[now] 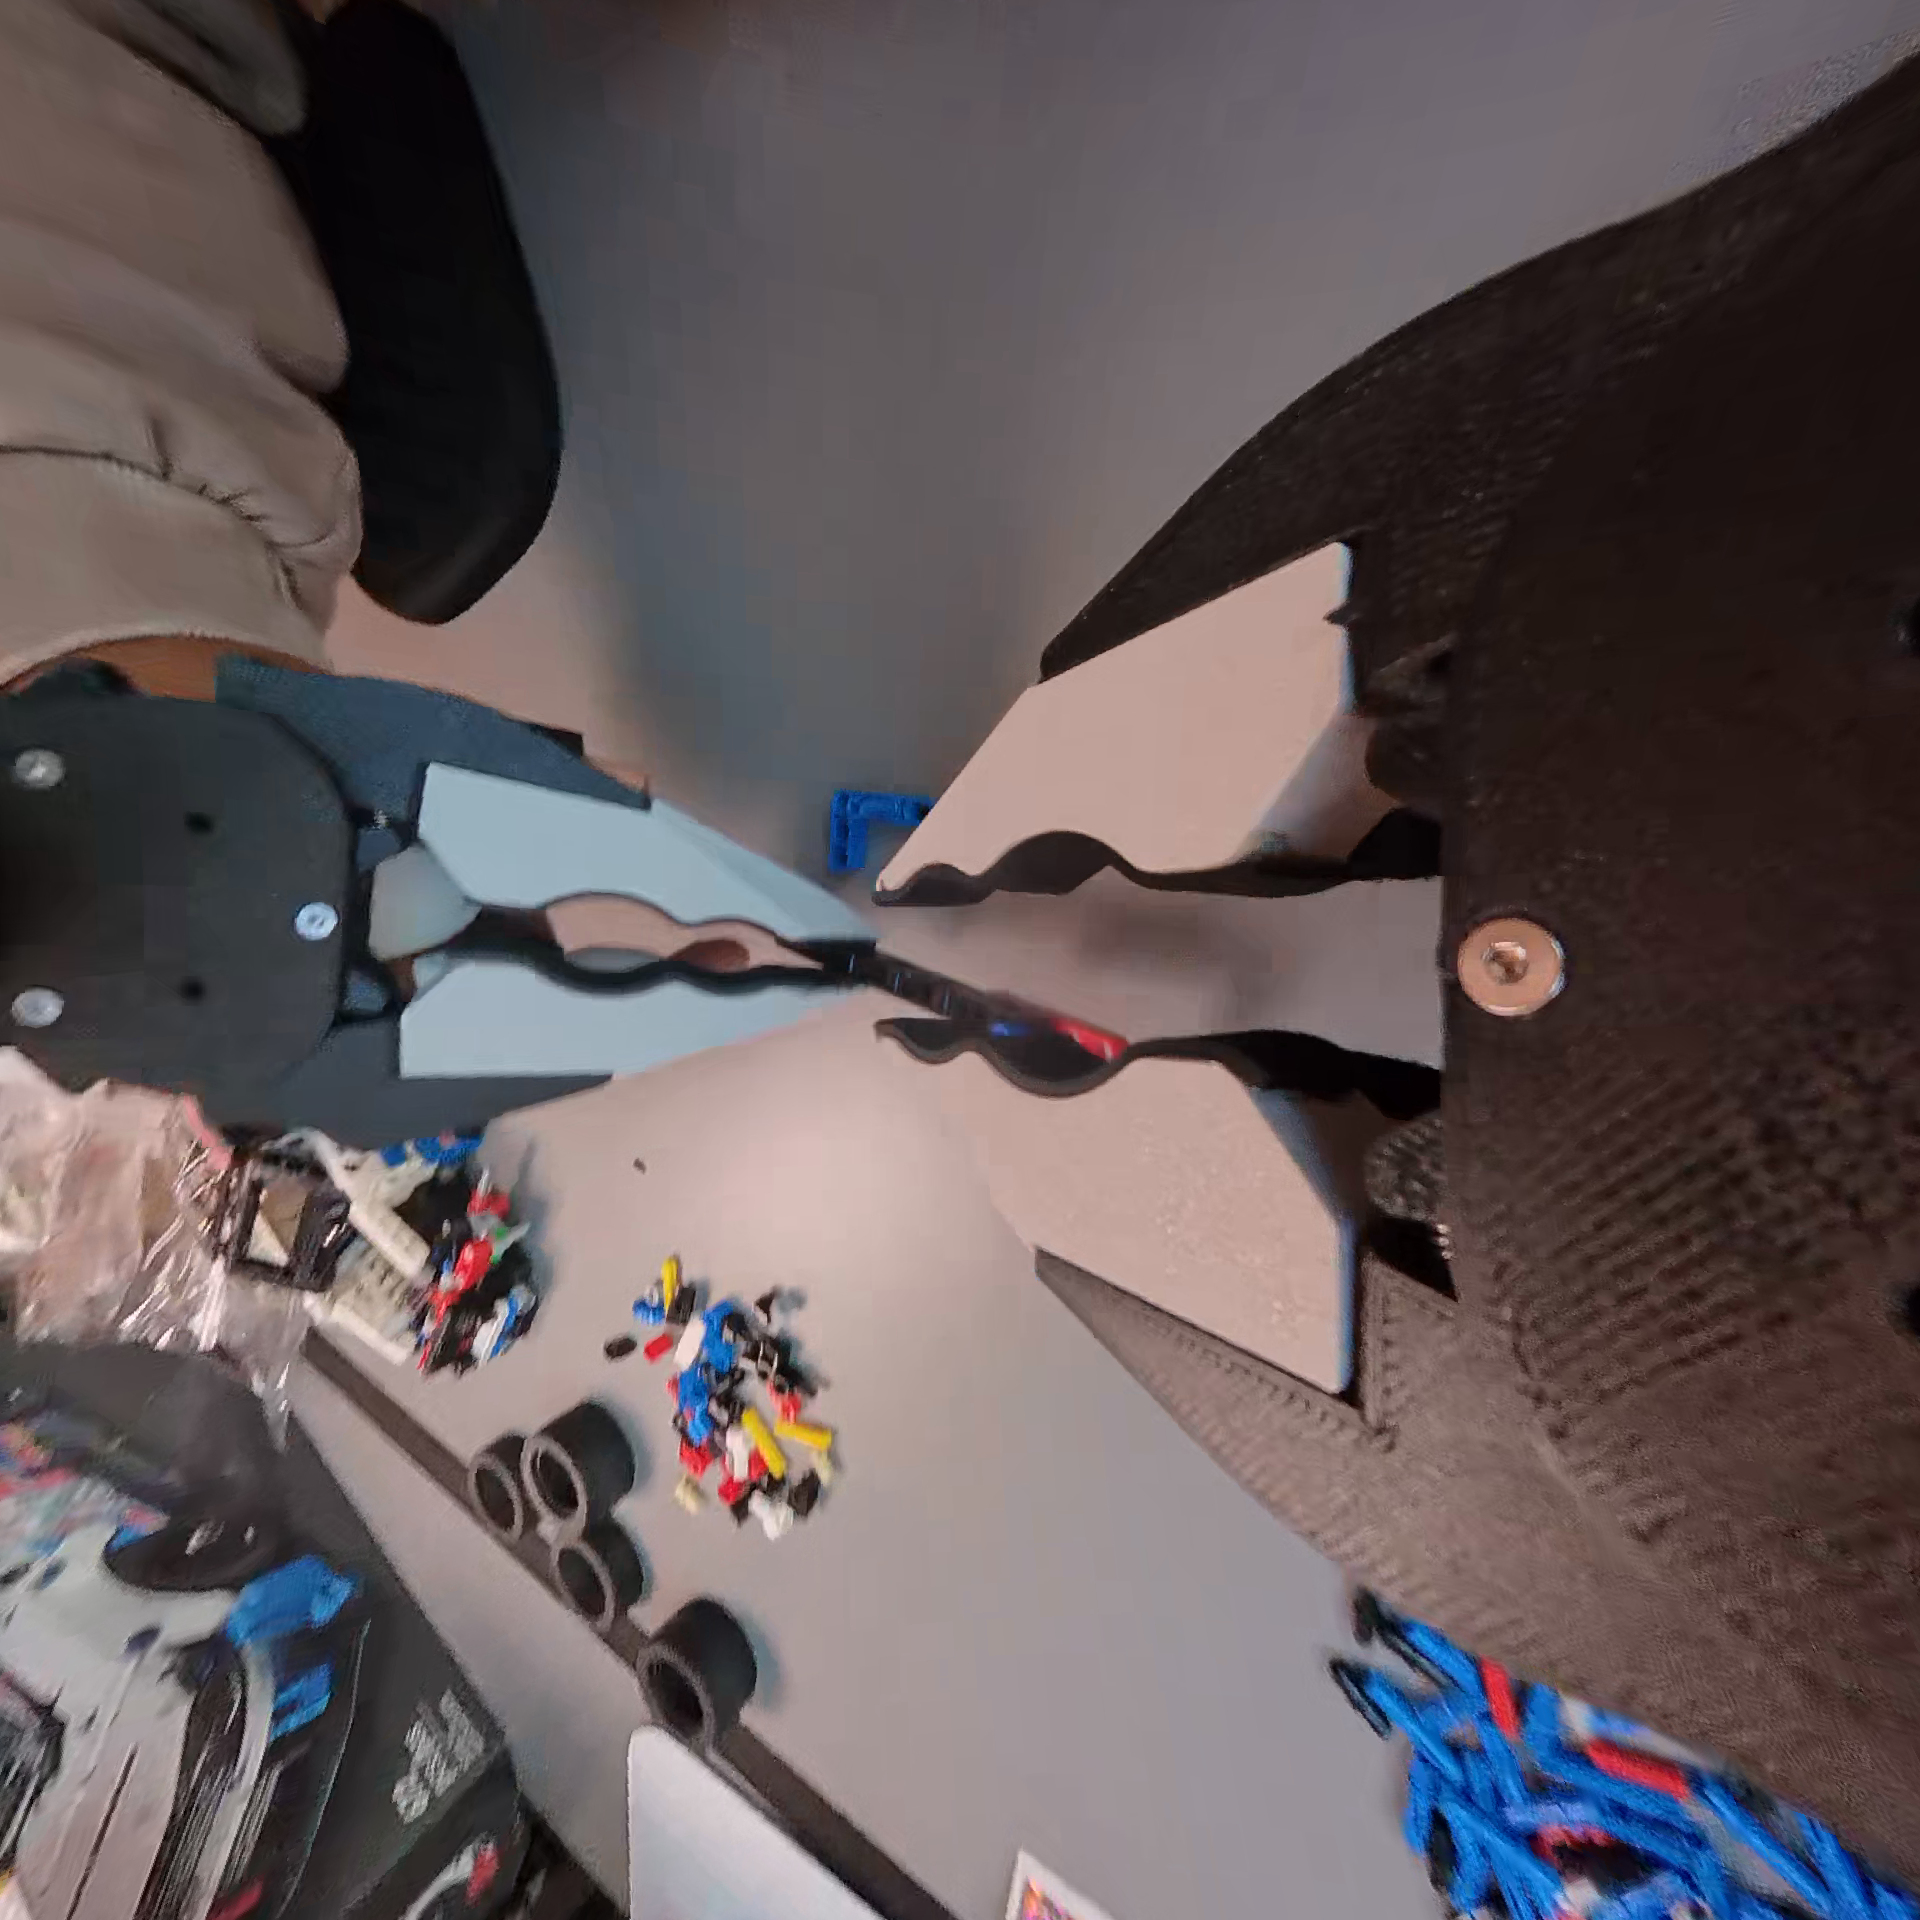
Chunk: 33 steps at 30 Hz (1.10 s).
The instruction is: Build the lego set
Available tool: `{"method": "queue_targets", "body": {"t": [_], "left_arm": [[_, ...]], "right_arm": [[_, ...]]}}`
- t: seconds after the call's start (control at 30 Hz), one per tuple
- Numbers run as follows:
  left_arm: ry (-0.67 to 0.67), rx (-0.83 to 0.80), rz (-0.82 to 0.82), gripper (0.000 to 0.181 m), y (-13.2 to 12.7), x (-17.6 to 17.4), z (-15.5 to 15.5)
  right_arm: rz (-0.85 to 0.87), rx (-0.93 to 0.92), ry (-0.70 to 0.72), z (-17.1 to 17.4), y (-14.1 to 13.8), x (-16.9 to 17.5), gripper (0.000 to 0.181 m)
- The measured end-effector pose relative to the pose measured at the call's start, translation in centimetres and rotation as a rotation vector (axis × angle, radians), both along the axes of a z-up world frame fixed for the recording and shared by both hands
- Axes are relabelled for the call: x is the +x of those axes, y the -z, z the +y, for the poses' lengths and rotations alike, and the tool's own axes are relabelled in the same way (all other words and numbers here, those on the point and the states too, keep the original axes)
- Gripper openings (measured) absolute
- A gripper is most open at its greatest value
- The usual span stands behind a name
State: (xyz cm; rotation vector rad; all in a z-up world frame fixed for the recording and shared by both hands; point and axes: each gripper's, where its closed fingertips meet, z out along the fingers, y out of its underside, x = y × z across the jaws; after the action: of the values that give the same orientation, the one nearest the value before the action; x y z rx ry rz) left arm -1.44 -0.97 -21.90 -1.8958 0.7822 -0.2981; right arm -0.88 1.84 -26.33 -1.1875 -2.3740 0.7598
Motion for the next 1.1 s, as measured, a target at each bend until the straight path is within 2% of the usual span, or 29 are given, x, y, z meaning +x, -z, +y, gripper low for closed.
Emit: {"method": "queue_targets", "body": {"t": [0.07, 0.17, 0.23, 0.33, 0.5, 0.67, 0.83, 1.0, 1.1], "left_arm": [[-0.047, 0.033, 0.024, 0.032, -0.9, -2.2, 0.1], [-0.034, -0.021, 0.131, 0.042, 0.9, -2.9, -0.2], [0.020, -0.058, 0.165, 0.033, 2.0, -1.8, -0.5], [0.061, -0.077, 0.208, 0.007, 2.7, -1.1, -0.7], [0.102, -0.096, 0.118, 0.006, 1.9, -0.3, -1.7], [0.110, -0.213, 0.130, 0.006, 3.9, 0.2, -2.4], [0.132, -0.253, 0.146, 0.006, 4.6, 1.0, -2.1], [0.142, -0.258, 0.141, 0.006, 4.6, 1.3, -2.0], [0.146, -0.259, 0.140, 0.006, 4.5, 1.2, -2.0]], "right_arm": [[-0.009, 0.020, -0.020, -0.3, -0.1, -0.3, 0.006], [-0.017, 0.033, -0.063, -1.3, -0.6, -0.7, 0.006], [-0.016, 0.042, -0.087, -2.1, -1.1, -0.9, 0.006], [0.003, 0.056, -0.120, -3.0, -1.8, -1.0, 0.006], [0.104, -0.077, -0.124, -3.3, -3.6, 0.5, 0.008], [0.106, -0.123, -0.095, -2.5, -2.3, 3.4, 0.017], [0.140, -0.112, -0.069, -2.9, -1.0, 3.4, 0.017], [0.173, -0.129, -0.053, -2.8, -1.0, 2.7, 0.006], [0.178, -0.127, -0.051, -2.8, -1.0, 2.8, 0.006]]}}
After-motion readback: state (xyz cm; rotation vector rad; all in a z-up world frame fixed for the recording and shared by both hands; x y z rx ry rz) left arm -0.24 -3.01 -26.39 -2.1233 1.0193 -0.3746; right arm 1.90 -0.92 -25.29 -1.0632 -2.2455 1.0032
